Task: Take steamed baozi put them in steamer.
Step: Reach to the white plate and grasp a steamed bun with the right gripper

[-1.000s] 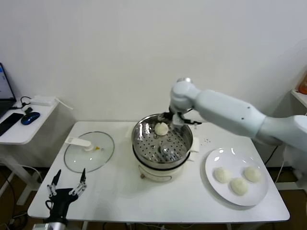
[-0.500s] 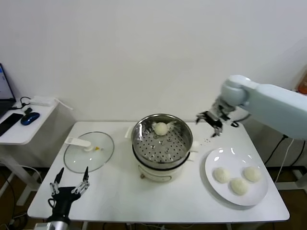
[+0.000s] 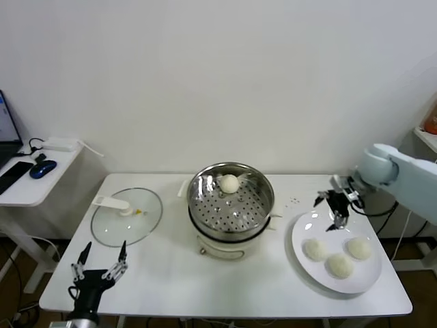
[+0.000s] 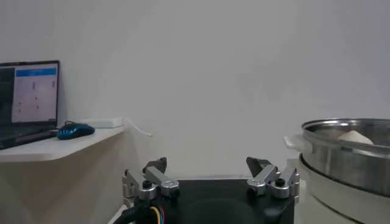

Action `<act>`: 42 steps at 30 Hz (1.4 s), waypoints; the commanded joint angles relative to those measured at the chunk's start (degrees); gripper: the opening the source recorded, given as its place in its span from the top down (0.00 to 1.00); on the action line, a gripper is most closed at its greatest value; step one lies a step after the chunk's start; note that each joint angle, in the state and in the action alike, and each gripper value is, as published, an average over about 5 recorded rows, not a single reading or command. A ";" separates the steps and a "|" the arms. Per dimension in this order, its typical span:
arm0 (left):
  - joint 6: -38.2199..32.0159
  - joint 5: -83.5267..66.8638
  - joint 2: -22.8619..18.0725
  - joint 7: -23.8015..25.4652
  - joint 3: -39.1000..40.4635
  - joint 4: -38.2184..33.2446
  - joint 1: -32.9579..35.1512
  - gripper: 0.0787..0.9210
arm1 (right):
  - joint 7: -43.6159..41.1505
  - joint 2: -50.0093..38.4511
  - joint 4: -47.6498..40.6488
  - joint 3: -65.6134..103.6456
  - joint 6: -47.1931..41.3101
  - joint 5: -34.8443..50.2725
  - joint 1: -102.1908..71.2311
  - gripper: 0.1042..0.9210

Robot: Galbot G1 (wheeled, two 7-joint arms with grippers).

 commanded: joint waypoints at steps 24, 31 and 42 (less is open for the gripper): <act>-0.24 -0.40 0.44 0.05 -0.41 1.94 -0.57 0.12 | 3.01 5.28 -6.99 8.09 -1.49 -4.27 -14.99 0.12; -0.30 -0.40 0.43 0.03 -0.48 2.18 -0.56 0.12 | 2.62 6.10 -7.88 8.25 -1.49 -4.79 -15.13 0.12; -0.36 -0.32 0.54 -0.02 -0.46 2.45 -0.80 0.12 | 1.78 6.51 -8.17 8.56 -1.51 -5.14 -15.23 0.19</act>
